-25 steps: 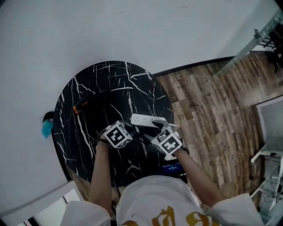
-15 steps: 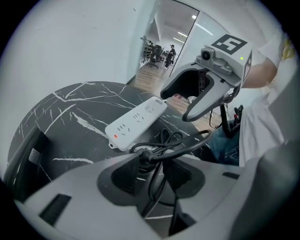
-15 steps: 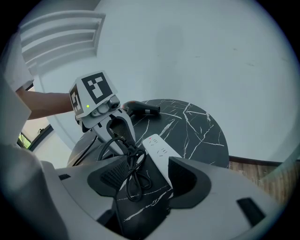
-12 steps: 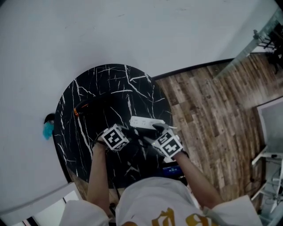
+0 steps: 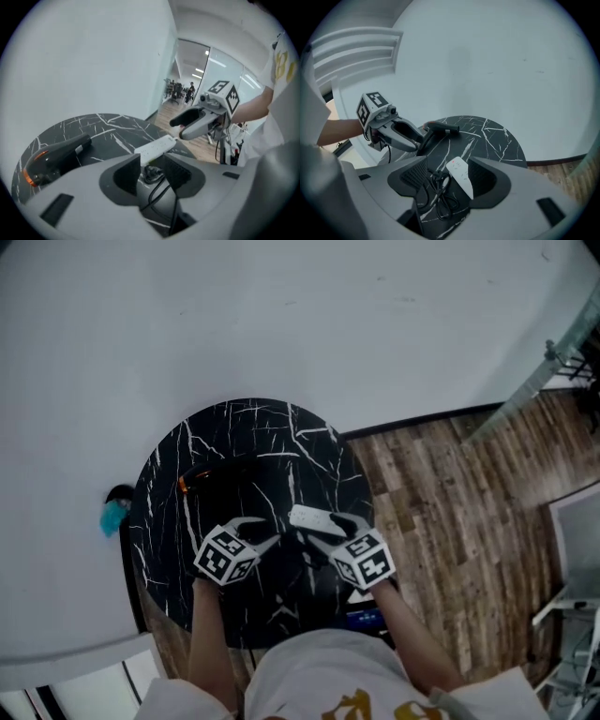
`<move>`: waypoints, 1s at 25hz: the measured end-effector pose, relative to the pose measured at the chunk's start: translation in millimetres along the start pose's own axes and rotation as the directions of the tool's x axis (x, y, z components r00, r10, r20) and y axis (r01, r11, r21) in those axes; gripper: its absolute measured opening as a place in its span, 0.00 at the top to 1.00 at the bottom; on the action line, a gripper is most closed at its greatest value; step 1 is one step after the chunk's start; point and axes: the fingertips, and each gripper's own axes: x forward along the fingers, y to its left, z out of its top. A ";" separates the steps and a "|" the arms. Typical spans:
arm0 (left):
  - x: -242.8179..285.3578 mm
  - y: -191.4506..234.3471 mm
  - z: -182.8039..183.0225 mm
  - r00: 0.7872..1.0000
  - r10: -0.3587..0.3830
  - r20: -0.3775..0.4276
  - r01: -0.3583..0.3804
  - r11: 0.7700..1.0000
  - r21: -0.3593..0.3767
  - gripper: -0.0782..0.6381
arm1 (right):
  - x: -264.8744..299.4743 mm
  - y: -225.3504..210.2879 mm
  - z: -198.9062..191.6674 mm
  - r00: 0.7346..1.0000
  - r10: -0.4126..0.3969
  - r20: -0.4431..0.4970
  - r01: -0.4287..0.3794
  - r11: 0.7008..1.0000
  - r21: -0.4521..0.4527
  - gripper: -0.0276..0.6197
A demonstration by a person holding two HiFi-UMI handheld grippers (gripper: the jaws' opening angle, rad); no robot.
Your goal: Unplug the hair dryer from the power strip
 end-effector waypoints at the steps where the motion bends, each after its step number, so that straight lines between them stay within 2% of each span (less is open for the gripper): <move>1: -5.7 -2.1 9.0 0.999 0.005 0.054 -0.005 1.000 -0.007 0.68 | -2.5 5.0 7.7 1.000 0.011 0.021 -0.011 1.000 0.012 0.54; 5: -24.3 -11.4 37.4 0.976 0.040 0.213 -0.034 0.999 -0.031 0.68 | -16.1 23.3 36.9 0.993 0.026 0.116 -0.027 1.000 0.007 0.54; 9: -43.3 -22.4 65.1 0.925 0.090 0.370 -0.068 0.995 -0.074 0.68 | -35.3 33.4 61.2 0.976 0.000 0.216 0.006 1.000 -0.028 0.54; 13: -66.4 -20.3 84.0 0.851 0.223 0.475 -0.195 0.975 -0.109 0.68 | -56.7 37.7 78.2 0.950 -0.038 0.309 0.057 0.997 -0.051 0.54; 16: -83.5 -19.6 94.1 0.785 0.333 0.522 -0.319 0.940 -0.121 0.68 | -72.5 34.7 84.8 0.927 -0.092 0.364 0.120 0.991 -0.053 0.56; 20: -102.1 -21.2 101.5 0.693 0.435 0.575 -0.414 0.893 -0.176 0.68 | -89.4 26.2 84.1 0.891 -0.202 0.407 0.238 0.970 -0.040 0.79; 21: -104.8 -22.4 102.4 0.682 0.443 0.582 -0.421 0.889 -0.183 0.68 | -92.6 26.0 84.1 0.885 -0.220 0.410 0.259 0.965 -0.041 0.84; 25: -106.0 -31.5 102.6 0.676 0.442 0.589 -0.406 0.891 -0.203 0.69 | -103.6 27.9 83.7 0.879 -0.255 0.402 0.300 0.953 -0.051 0.92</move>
